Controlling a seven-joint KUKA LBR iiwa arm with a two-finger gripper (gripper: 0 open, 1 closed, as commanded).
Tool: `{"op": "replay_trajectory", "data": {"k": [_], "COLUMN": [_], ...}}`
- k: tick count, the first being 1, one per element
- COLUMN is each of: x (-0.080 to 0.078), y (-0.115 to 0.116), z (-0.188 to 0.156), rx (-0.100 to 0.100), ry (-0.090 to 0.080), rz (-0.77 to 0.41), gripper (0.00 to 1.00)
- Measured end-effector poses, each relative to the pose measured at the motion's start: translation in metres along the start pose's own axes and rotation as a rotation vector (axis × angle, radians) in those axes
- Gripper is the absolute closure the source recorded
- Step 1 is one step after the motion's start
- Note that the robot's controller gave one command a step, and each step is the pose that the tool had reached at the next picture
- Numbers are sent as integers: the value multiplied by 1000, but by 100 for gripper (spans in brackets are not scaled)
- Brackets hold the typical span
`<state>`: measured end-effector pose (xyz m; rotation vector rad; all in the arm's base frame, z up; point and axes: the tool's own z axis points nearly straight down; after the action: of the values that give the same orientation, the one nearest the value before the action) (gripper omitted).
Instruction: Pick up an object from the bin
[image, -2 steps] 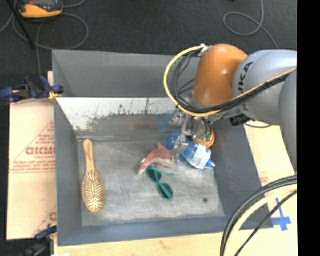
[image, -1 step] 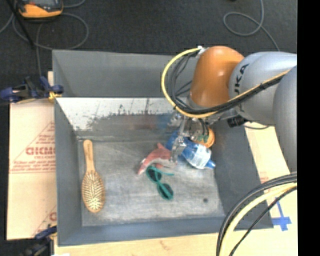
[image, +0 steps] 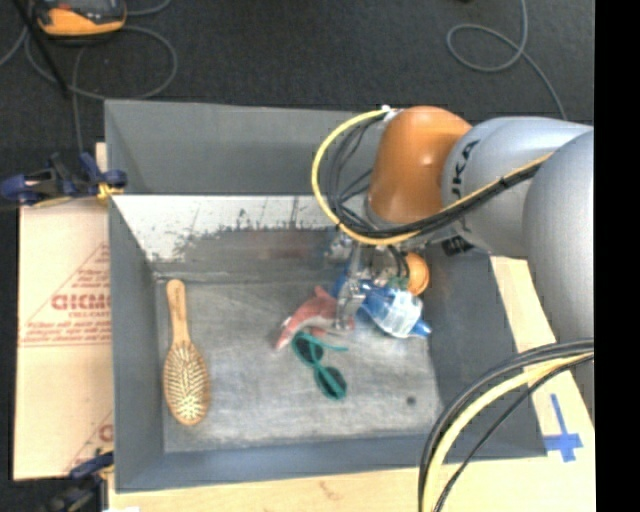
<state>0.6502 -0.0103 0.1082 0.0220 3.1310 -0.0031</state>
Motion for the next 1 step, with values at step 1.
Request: {"op": "replay_trajectory", "data": {"k": [1], "x": [-5], "y": [9], "z": [34], "rx": [-1], "ry": [4], "rz": [-210], "gripper": [100]}}
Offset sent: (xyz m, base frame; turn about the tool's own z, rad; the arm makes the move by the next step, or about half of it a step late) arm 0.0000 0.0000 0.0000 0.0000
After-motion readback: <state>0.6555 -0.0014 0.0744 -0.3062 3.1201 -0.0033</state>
